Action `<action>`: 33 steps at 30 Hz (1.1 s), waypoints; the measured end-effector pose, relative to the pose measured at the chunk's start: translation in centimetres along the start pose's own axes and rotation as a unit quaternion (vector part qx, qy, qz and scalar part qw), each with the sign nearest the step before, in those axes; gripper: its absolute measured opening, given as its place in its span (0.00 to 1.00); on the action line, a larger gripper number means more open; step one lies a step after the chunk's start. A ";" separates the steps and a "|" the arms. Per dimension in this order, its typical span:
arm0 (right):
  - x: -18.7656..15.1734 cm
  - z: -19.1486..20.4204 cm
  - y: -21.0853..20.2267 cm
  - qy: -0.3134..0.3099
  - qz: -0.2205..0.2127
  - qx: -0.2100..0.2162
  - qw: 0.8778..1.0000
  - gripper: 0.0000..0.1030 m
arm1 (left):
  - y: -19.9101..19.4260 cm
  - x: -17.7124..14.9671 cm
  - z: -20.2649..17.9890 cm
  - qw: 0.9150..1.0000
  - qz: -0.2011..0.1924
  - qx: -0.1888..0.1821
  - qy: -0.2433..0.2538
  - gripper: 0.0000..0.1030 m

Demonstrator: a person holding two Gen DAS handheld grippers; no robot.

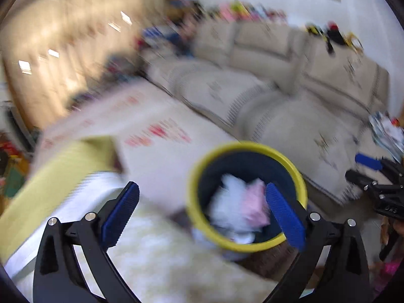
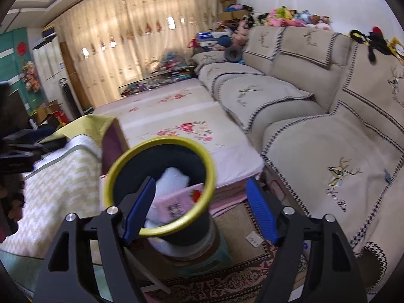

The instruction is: Collect trash

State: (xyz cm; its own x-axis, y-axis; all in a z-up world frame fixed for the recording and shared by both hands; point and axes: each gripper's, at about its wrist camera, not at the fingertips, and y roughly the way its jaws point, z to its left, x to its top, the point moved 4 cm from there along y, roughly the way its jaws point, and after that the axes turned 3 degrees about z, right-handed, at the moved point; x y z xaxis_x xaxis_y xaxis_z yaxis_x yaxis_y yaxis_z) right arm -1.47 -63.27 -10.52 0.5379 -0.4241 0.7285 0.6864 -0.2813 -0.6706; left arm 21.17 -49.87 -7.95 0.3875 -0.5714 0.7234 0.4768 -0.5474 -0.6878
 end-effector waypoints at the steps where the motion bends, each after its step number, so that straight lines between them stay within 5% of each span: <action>1: -0.1 0.8 -0.1 -0.005 0.000 0.007 1.000 0.70 | -2.4 -0.9 1.2 0.999 -0.019 0.025 -0.006 0.95; 8: -1.2 10.0 -2.3 -0.067 -0.017 0.069 0.995 0.84 | -15.6 -9.7 8.9 0.978 -0.055 0.175 -0.097 0.95; 12: -1.9 15.2 -5.1 -0.110 -0.045 0.081 0.990 0.92 | -22.6 -15.9 13.9 0.954 -0.057 0.218 -0.198 0.95; 17: -2.1 18.5 -9.4 -0.137 -0.082 0.075 0.984 0.93 | -29.0 -21.6 17.7 0.916 -0.064 0.307 -0.249 0.95; 19: -2.1 18.9 -10.6 -0.137 -0.089 0.071 0.984 0.94 | -30.6 -23.3 18.7 0.909 -0.068 0.318 -0.260 0.95; 24: -2.2 19.5 -13.0 -0.143 -0.102 0.068 0.982 0.94 | -32.4 -26.2 19.0 0.902 -0.069 0.319 -0.281 0.95; 33: -2.7 18.6 -15.4 -0.122 -0.116 0.074 0.983 0.94 | -33.7 -26.6 14.8 0.915 -0.086 0.293 -0.265 0.95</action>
State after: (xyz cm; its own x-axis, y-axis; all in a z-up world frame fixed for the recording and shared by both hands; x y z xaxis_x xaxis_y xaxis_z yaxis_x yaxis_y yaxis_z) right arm -4.40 -41.72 0.43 0.4469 -0.1393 0.8836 0.8586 -0.2103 -0.4674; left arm 6.49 -7.15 -3.06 0.5213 -0.0468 0.8521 0.8472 -0.0918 -0.5233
